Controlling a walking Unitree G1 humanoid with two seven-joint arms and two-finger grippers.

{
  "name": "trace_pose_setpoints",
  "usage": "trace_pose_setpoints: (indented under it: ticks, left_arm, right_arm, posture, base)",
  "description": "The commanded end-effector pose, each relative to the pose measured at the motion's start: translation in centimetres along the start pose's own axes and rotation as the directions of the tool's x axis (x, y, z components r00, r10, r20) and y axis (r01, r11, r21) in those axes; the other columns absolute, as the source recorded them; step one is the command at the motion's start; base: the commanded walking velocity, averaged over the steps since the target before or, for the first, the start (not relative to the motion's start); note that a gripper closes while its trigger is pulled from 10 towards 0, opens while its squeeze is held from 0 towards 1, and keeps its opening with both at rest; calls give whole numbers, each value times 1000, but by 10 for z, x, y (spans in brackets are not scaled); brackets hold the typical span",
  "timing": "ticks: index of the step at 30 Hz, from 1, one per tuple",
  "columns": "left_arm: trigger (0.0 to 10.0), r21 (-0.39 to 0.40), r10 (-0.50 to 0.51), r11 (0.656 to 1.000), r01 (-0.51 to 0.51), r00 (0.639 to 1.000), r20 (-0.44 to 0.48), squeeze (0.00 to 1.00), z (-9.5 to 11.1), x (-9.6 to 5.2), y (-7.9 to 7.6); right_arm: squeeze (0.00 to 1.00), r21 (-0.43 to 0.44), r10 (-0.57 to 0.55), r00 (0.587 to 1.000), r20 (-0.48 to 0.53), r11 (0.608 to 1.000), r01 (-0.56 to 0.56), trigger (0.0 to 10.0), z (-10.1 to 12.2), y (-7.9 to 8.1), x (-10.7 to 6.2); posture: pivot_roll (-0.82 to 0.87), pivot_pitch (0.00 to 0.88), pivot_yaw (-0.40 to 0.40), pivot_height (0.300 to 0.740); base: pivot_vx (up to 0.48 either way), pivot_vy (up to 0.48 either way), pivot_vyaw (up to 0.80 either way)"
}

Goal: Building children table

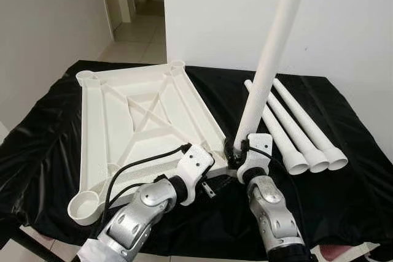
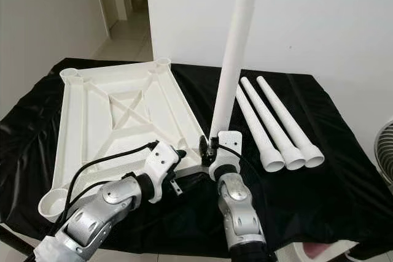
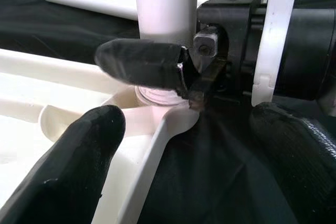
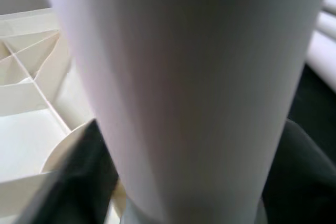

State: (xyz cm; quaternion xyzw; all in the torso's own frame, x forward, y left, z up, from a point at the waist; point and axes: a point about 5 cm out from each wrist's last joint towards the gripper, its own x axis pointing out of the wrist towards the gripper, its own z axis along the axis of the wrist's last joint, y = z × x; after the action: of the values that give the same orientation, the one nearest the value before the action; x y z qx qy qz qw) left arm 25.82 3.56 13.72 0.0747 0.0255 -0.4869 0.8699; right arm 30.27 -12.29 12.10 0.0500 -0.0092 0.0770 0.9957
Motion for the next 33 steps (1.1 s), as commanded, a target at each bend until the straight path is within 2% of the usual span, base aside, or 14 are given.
trace_pose_setpoints:
  ticks: [1, 5, 6, 8, 10, 11, 12, 15, 21, 22, 23, 24, 25, 33]
  left_arm:
    - [10000, 6, -102, 995, 102, 995, -16, 0, -1, -2, -5]
    - [10000, 12, -103, 995, 103, 994, -20, 0, -1, -2, -3]
    - [10000, 12, -103, 995, 104, 994, -20, 0, -1, -3, -3]
    - [10000, 12, -104, 994, 104, 994, -21, 0, -1, -3, -3]
    - [10000, 12, -104, 994, 104, 994, -21, 0, -1, -3, -3]
    - [10000, 11, -105, 994, 105, 994, -23, 0, -2, -3, -3]
    - [10000, 11, -105, 994, 105, 994, -23, 0, -2, -3, -3]
    - [10000, 13, -112, 994, 112, 993, -26, 0, -2, -3, -3]
    - [10000, 14, -112, 994, 113, 993, -26, 0, -2, -3, -3]
    - [10000, 13, -112, 994, 113, 993, -26, 0, -2, -3, -3]
    - [10000, 12, -112, 994, 113, 993, -26, 0, -1, -3, -3]
    - [10000, 12, -112, 994, 113, 993, -26, 0, -1, -3, -3]
    - [10000, 7, -113, 994, 113, 993, -26, 0, -2, -4, -4]
    - [10000, -5, -131, 991, 131, 991, -32, 0, -6, -2, -6]
  right_arm:
    - [1000, 8, 30, 999, -12, 1000, -29, 10000, 0, -6, -1]
    - [1000, -26, 122, 993, -8, 992, -122, 10000, 7, -13, 0]
    - [1000, -55, 209, 978, -16, 976, -209, 10000, 12, -15, -1]
    - [1000, -84, 286, 958, -30, 954, -287, 10000, 15, -16, -2]
    - [1000, -84, 286, 958, -30, 954, -287, 10000, 15, -16, -2]
    - [0, -125, 351, 935, -49, 927, -354, 10000, 17, -18, -3]
    - [0, -125, 351, 935, -49, 927, -354, 10000, 17, -18, -3]
    - [0, -208, 489, 863, -128, 837, -506, 10000, 15, -24, -3]
    - [0, -209, 530, 832, -161, 806, -554, 10000, 12, -29, 2]
    - [0, -218, 532, 830, -166, 802, -557, 4706, 12, -31, 4]
    - [0, -217, 533, 830, -165, 801, -557, 2235, 12, -32, 5]
    - [0, -217, 533, 830, -165, 801, -557, 2235, 12, -32, 5]
    - [0, -213, 542, 823, -167, 795, -567, 0, 13, -33, 6]
    - [0, -183, 560, 813, -160, 793, -582, 0, 14, -37, 9]
  posture:
    - [-16, 0, 6, 740]
    - [-15, 0, 4, 740]
    - [-16, 0, 4, 740]
    - [-16, 0, 4, 740]
    - [-16, 0, 4, 740]
    - [-21, 0, 7, 740]
    - [-21, 0, 7, 740]
    - [-21, 0, 7, 740]
    - [-14, 0, 2, 740]
    - [-13, 0, 1, 740]
    - [-13, 0, 2, 740]
    - [-13, 0, 2, 740]
    - [-16, 7, 3, 740]
    - [-32, 26, 6, 740]
  base:
    - [0, 0, 0]
    - [0, 0, 0]
    - [0, 0, 0]
    - [0, 0, 0]
    - [0, 0, 0]
    - [0, 0, 0]
    - [0, 0, 0]
    - [0, 0, 0]
    - [0, 0, 0]
    - [0, 0, 0]
    - [0, 0, 0]
    - [0, 0, 0]
    - [0, 0, 0]
    - [0, 0, 0]
